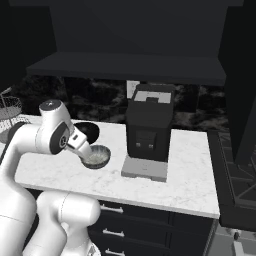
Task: Pick up the bowls on the counter and stack them on top of one another in the open cabinet. Place the smaller bowl on top of the larger bowl.
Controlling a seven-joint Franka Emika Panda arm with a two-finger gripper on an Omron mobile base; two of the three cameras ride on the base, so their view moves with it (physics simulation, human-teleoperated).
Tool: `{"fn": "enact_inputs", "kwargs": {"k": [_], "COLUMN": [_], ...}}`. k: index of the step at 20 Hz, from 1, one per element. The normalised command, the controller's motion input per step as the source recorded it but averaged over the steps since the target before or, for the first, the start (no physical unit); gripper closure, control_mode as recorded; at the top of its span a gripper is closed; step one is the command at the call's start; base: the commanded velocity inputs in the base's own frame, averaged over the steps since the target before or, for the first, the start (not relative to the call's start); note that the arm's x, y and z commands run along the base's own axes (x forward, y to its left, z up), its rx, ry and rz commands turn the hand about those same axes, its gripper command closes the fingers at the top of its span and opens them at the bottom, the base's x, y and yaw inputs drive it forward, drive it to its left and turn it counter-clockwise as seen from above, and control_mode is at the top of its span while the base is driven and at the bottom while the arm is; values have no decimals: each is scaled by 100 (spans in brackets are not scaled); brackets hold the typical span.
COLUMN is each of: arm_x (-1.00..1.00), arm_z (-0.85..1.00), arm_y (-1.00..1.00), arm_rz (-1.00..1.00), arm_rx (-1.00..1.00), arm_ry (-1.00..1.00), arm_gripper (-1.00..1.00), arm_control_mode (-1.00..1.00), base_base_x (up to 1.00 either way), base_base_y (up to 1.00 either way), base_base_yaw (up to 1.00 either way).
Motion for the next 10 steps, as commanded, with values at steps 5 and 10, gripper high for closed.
{"fn": "enact_inputs", "kwargs": {"k": [5, 10], "arm_x": [11, 2], "arm_z": [-10, -2], "arm_y": [-2, -3], "arm_rz": [-6, -5], "arm_rx": [0, 0], "arm_ry": [0, 0], "arm_gripper": [-100, -100], "arm_control_mode": [-100, -100], "base_base_x": [0, 0], "base_base_y": [0, 0], "base_base_yaw": [0, 0]}}
